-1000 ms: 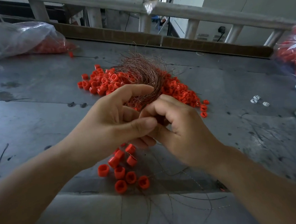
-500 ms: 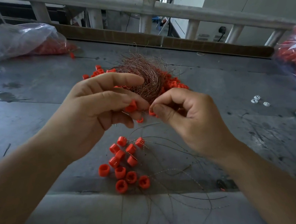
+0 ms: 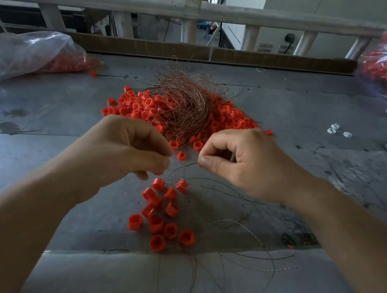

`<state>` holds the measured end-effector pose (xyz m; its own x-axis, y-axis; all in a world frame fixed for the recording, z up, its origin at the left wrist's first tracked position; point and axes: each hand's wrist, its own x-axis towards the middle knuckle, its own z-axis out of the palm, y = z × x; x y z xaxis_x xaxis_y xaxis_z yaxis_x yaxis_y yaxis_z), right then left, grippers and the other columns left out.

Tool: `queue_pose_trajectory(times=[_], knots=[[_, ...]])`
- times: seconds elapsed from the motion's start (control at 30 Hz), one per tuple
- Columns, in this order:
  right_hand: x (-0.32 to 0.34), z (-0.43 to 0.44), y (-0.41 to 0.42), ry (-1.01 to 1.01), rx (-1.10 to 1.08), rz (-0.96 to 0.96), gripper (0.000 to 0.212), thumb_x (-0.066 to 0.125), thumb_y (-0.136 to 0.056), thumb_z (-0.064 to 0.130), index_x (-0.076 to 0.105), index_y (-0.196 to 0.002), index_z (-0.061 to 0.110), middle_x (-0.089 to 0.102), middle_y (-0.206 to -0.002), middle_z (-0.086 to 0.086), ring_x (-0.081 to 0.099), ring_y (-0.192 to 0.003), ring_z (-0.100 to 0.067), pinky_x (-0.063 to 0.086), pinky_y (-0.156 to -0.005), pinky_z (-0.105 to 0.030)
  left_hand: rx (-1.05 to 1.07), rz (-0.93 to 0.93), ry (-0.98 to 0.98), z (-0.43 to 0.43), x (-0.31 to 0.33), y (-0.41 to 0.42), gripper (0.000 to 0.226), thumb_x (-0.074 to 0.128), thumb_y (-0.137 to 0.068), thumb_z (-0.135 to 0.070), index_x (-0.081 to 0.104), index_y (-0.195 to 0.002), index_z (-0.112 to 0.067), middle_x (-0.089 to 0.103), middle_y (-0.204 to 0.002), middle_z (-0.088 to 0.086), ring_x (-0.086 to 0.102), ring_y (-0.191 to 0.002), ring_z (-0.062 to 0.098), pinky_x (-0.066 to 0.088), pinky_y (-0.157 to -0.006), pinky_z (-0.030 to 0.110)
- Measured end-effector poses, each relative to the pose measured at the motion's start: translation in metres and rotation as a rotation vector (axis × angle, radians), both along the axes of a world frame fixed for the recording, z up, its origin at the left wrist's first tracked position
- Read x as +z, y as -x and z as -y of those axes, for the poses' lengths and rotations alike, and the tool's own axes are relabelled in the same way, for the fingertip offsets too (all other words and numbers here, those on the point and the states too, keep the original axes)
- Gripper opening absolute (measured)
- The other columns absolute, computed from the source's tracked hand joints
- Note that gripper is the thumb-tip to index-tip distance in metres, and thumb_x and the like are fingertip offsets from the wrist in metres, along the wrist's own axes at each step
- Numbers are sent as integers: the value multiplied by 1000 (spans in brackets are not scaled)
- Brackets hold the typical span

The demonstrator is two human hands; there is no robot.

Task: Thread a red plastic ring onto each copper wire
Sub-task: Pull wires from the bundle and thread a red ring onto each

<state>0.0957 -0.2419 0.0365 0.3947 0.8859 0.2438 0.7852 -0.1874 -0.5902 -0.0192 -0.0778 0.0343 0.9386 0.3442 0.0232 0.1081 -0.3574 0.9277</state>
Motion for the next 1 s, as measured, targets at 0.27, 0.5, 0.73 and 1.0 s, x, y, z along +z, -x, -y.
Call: queue_pose_trajectory(times=[0.27, 0.5, 0.73, 1.0], knots=[[-1, 2, 0, 207, 36, 53, 7, 66, -81, 23, 69, -75, 22, 52, -63, 21, 51, -69, 9, 39, -62, -6, 155, -105, -94, -15, -7, -5, 8, 75, -69, -17, 72, -64, -22, 65, -57, -4, 52, -48, -2, 42, -46, 16], [3, 2, 0, 164, -18, -8, 46, 47, -64, 66, 67, -73, 25, 55, -67, 15, 51, -71, 6, 39, -61, -7, 444, -53, -658, -32, -24, -24, 60, 63, -82, -10, 41, -137, -21, 47, -130, 10, 47, -114, 29, 35, -93, 36], [3, 5, -6, -54, -177, -15, 19, 62, -79, 39, 68, -71, 22, 62, -69, 12, 55, -69, -4, 44, -59, -17, 256, -171, -778, -38, -41, -36, 64, 52, -91, -12, 20, -146, -20, 13, -155, 4, 4, -142, 19, 2, -109, 23], [2, 8, -13, -133, -268, -14, 19, 64, -82, 33, 68, -68, 21, 60, -55, 5, 54, -53, -12, 41, -48, -20, 334, -31, -901, -45, -42, -32, 33, 58, -82, 3, 64, -113, -3, 58, -126, 13, 48, -122, 30, 29, -105, 35]])
